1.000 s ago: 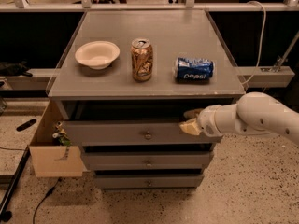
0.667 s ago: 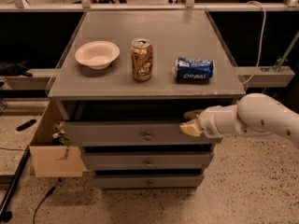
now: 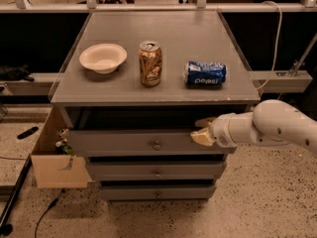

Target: Open top drawer

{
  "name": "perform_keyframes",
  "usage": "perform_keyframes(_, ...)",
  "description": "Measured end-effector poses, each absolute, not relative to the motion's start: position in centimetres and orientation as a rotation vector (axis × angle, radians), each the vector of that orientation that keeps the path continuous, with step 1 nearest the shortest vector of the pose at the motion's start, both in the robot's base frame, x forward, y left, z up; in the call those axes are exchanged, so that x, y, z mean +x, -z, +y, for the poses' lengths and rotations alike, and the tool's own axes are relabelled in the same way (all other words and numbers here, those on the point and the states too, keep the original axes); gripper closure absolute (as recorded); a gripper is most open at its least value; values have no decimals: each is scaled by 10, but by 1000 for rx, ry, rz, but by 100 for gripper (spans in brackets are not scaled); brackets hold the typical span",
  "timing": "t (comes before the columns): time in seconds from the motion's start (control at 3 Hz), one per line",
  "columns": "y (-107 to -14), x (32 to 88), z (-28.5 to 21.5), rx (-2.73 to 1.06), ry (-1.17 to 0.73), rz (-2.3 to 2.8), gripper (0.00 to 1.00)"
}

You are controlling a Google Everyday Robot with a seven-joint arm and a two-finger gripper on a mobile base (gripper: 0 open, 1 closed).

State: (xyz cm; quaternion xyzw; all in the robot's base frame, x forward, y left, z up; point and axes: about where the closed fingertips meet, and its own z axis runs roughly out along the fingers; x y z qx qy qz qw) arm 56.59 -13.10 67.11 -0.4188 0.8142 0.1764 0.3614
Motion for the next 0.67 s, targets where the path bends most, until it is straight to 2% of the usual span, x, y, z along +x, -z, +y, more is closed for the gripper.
perform_keyframes(0.33, -680, 559, -128, -1085, -458, 2086, 98)
perform_keyframes(0.67, -680, 559, -128, -1086, -458, 2086, 76)
